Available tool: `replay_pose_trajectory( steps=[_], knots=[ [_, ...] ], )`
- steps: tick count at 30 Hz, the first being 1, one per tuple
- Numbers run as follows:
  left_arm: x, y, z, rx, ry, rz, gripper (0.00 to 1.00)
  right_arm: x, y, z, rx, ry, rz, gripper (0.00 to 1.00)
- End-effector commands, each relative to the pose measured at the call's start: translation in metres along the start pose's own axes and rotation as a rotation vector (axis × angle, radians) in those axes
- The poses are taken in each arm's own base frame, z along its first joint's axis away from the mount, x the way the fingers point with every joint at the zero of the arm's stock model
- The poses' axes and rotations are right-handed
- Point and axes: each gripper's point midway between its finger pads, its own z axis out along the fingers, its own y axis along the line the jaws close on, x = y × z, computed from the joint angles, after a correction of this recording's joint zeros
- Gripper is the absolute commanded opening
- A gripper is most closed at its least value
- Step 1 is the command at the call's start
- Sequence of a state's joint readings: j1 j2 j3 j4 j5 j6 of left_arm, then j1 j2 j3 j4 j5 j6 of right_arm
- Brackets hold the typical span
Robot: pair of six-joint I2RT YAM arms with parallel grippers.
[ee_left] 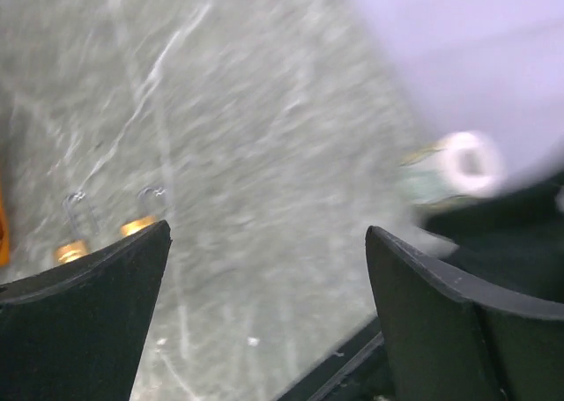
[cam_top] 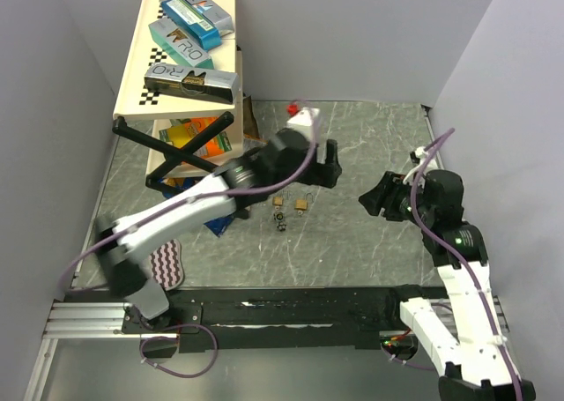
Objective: Unlock with the key
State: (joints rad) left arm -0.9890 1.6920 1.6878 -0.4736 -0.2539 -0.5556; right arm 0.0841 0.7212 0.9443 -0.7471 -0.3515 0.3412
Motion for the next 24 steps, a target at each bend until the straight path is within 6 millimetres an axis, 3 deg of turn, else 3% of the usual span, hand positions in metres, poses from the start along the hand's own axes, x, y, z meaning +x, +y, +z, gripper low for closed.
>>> replay_pose_trajectory(
  steps=[1,2,3,4,5,6,8,9,12,17,24],
  knots=[
    [-0.04,-0.024,-0.062,0.133,-0.241,-0.02,0.96,-0.016,0.007,-0.025,0.009,-0.09,-0.033,0.67],
    [-0.021,-0.015,-0.064,0.127,-0.231,-0.012,0.96,-0.018,0.008,-0.028,0.005,-0.107,-0.037,0.67],
    [-0.031,-0.017,-0.091,0.161,-0.277,-0.051,0.96,-0.02,0.009,-0.029,0.004,-0.122,-0.04,0.67],
    [-0.032,-0.014,-0.099,0.171,-0.298,-0.075,0.96,-0.022,0.01,-0.033,0.003,-0.145,-0.044,0.67],
    [-0.017,-0.004,-0.1,0.157,-0.281,-0.084,0.96,-0.024,0.01,-0.035,0.003,-0.157,-0.049,0.67],
    [-0.024,0.0,-0.12,0.173,-0.313,-0.133,0.96,-0.025,0.01,-0.036,0.003,-0.168,-0.053,0.67],
    [-0.014,0.015,-0.128,0.14,-0.309,-0.166,0.96,-0.026,0.01,-0.04,0.005,-0.187,-0.059,0.67],
    [-0.019,0.019,-0.142,0.146,-0.331,-0.185,0.96,-0.026,0.011,-0.041,0.004,-0.194,-0.063,0.67],
    [-0.015,0.038,-0.156,0.093,-0.344,-0.207,0.96,-0.026,0.01,-0.044,0.002,-0.216,-0.067,0.68],
    [-0.014,0.057,-0.167,0.023,-0.354,-0.204,0.96,-0.022,0.008,-0.044,0.008,-0.223,-0.055,0.68],
    [-0.013,0.057,-0.166,0.005,-0.337,-0.195,0.96,-0.02,0.006,-0.043,0.014,-0.225,-0.043,0.68]
  ],
)
